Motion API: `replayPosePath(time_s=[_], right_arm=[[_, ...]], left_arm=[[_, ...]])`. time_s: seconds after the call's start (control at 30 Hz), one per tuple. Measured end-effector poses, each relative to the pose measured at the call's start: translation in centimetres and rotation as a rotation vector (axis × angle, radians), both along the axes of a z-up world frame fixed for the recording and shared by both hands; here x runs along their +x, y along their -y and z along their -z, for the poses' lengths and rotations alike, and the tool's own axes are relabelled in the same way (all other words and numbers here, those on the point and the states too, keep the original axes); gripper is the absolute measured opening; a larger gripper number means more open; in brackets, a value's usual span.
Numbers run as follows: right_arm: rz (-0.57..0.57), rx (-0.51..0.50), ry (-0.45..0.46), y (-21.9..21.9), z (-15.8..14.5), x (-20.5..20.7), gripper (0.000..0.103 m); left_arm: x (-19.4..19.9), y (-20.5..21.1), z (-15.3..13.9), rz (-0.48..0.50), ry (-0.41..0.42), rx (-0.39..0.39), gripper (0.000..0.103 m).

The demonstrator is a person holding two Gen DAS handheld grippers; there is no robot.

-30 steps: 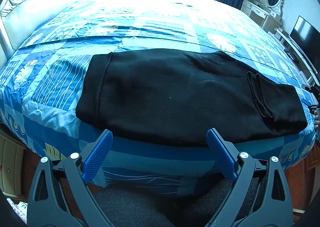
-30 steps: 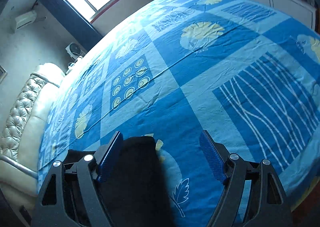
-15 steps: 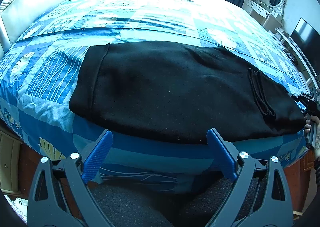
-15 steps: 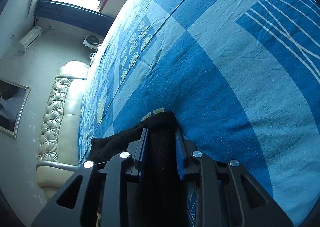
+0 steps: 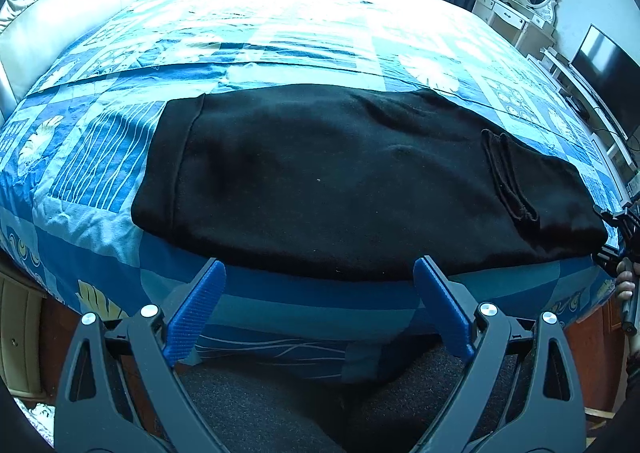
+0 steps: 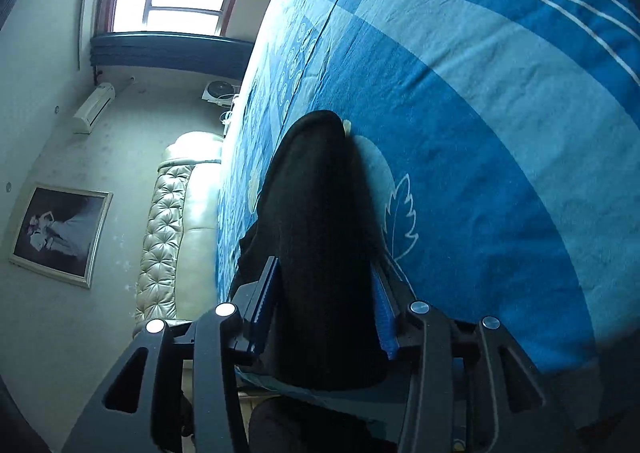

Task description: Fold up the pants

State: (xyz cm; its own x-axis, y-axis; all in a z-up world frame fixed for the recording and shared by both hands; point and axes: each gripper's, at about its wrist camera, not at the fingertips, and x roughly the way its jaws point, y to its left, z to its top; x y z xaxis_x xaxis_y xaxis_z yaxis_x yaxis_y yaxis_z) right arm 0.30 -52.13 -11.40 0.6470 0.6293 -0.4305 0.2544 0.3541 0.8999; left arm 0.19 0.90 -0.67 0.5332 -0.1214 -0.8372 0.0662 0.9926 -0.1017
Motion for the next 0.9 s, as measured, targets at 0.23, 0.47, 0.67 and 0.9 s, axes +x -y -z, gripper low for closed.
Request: replayPosePath(time_s=[0.23, 0.47, 0.67, 0.9], right_arm=[[0.000, -0.065, -0.030, -0.6, 1.0, -0.7, 0.027], [0.010, -0.099, -0.034, -0.9, 0.8, -0.7, 0.023], [0.103, -0.191, -0.068, 0.9, -1.6, -1.6, 0.031], [0.125, -0.331, 0.053, -3.2, -7.4, -0.4, 0.034]], left_arm=[[-0.1, 0.0, 0.0, -0.004, -0.001, 0.003, 0.095], [-0.1, 0.2, -0.1, 0.004, 0.008, 0.017, 0.095], [-0.1, -0.5, -0.3, -0.013, 0.016, 0.013, 0.095], [0.4, -1.3, -0.3, -0.035, 0.012, 0.000, 0.095]])
